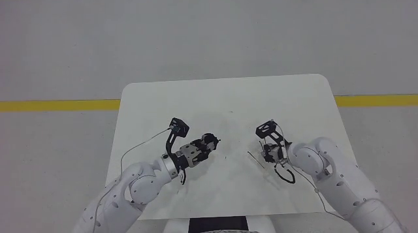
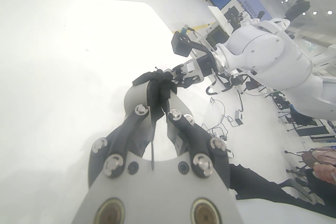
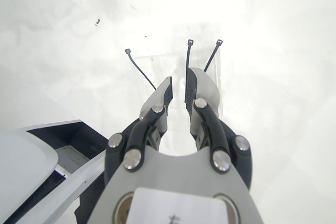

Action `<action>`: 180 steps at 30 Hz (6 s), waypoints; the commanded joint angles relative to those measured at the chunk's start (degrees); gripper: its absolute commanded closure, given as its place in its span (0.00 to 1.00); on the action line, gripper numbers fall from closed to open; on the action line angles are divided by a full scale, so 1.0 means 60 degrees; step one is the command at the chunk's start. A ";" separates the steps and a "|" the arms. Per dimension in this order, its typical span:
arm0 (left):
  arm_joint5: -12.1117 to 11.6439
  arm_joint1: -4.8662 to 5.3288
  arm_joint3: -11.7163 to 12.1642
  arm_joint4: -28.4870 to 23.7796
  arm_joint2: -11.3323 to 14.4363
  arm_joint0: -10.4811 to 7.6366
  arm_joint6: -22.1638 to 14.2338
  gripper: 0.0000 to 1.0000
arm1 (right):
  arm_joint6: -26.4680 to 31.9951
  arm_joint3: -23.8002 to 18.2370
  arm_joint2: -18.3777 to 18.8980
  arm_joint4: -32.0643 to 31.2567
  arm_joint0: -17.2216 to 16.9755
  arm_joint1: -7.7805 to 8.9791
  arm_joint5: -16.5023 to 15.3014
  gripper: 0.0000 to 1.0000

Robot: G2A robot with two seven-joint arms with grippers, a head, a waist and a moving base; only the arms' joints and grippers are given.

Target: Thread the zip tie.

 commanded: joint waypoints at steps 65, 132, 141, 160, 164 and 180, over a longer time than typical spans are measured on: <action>0.0000 0.0000 0.0000 0.0000 0.0000 0.0000 0.0000 1.00 | -0.0264 0.0499 0.0214 0.0718 0.0107 -0.0050 -0.0307 1.00; 0.0588 -0.0208 0.0282 -0.1216 0.0324 -0.0048 0.0917 1.00 | -1.1288 -0.2209 -0.0141 -0.1950 -0.2578 0.0195 -0.2083 1.00; 0.0802 -0.0408 0.0686 -0.2819 0.0511 -0.0218 0.1227 1.00 | -1.3187 -0.1329 -0.0935 -0.3367 -0.2181 -0.0074 -0.1885 1.00; 0.0371 -0.0464 0.0948 -0.4188 0.0329 -0.0230 0.0928 1.00 | -1.4238 -0.0605 -0.1251 -0.3898 -0.1782 -0.0281 -0.1669 1.00; 0.0371 -0.0464 0.0948 -0.4188 0.0329 -0.0230 0.0928 1.00 | -1.4264 -0.0483 -0.1340 -0.3657 -0.1628 -0.0366 -0.1611 1.00; 0.0371 -0.0464 0.0948 -0.4188 0.0329 -0.0230 0.0928 1.00 | -1.4677 0.1394 -0.2504 -0.2003 -0.0096 -0.1004 -0.2225 1.00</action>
